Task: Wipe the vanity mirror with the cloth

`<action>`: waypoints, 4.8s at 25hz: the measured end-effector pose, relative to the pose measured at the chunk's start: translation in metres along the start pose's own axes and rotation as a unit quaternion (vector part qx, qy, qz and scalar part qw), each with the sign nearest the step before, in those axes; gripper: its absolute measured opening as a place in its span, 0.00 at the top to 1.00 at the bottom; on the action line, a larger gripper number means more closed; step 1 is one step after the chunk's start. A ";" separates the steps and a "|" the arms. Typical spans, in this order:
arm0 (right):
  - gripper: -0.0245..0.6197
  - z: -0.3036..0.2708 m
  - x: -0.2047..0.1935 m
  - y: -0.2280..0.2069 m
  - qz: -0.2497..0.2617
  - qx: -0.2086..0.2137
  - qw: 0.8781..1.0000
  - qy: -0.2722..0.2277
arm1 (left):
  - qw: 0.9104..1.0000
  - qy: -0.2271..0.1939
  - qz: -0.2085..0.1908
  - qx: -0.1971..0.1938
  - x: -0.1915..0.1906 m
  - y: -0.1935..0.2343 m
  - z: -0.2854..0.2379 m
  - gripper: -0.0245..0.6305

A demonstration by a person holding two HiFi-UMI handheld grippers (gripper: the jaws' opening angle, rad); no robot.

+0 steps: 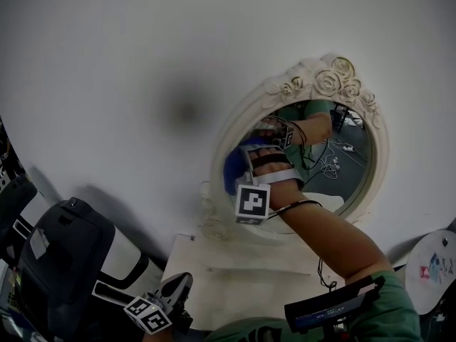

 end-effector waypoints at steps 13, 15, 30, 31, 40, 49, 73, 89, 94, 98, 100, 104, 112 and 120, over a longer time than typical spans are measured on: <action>0.80 0.085 -0.172 0.023 -0.008 0.005 0.993 0.117 | 0.997 0.041 0.002 -0.072 -0.020 -0.028 -0.058 0.97; 0.80 0.106 -0.214 0.027 -0.006 0.003 0.988 0.154 | 0.995 0.049 0.004 -0.085 -0.025 -0.036 -0.070 0.97; 0.80 0.126 -0.235 0.025 -0.018 0.000 0.983 0.182 | 0.995 0.056 0.007 -0.080 -0.033 -0.039 -0.069 0.97; 0.80 0.114 -0.211 0.024 -0.013 -0.002 0.988 0.151 | 0.996 0.052 0.007 -0.073 -0.030 -0.035 -0.063 0.97; 0.80 0.022 -0.024 0.025 0.000 0.000 1.000 -0.018 | 1.000 0.016 -0.003 -0.005 -0.001 -0.002 -0.006 0.97; 0.80 -0.005 0.009 0.026 0.004 -0.014 1.000 -0.028 | 0.997 -0.002 -0.039 0.061 0.008 0.021 0.022 0.97; 0.80 0.154 -0.316 0.059 0.004 0.005 0.966 0.259 | 0.996 0.059 -0.032 -0.062 -0.035 -0.036 -0.093 0.97; 0.80 0.010 -0.006 0.055 0.009 -0.006 0.999 -0.045 | 0.998 0.004 -0.036 0.044 0.004 0.017 0.007 0.97; 0.80 -0.013 0.019 0.059 0.002 0.002 0.999 -0.045 | 0.997 -0.008 -0.035 0.066 0.010 0.025 0.028 0.97; 0.80 -0.011 0.015 0.059 0.004 -0.004 0.999 -0.051 | 0.997 -0.009 -0.031 0.064 0.012 0.027 0.025 0.97; 0.80 -0.006 0.006 0.060 -0.004 0.002 0.999 -0.045 | 0.998 -0.006 -0.032 0.052 0.010 0.022 0.015 0.97; 0.80 0.018 -0.041 0.064 -0.007 0.006 1.000 -0.017 | 0.999 0.008 -0.034 0.025 0.004 0.013 -0.010 0.97; 0.80 0.090 -0.187 0.079 0.016 0.009 0.996 0.093 | 0.998 0.039 -0.027 -0.031 -0.019 -0.013 -0.066 0.97; 0.80 0.148 -0.306 0.092 -0.003 0.017 0.976 0.216 | 0.996 0.050 -0.027 -0.065 -0.031 -0.036 -0.096 0.97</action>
Point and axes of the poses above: the fingertips, and each gripper's own axes: z backward along the fingers, y to its left, x out of its top, the point moved 5 cm from there along z, backward along the fingers, and after that the axes turned 6 degrees about -y, right-handed, at the moved point
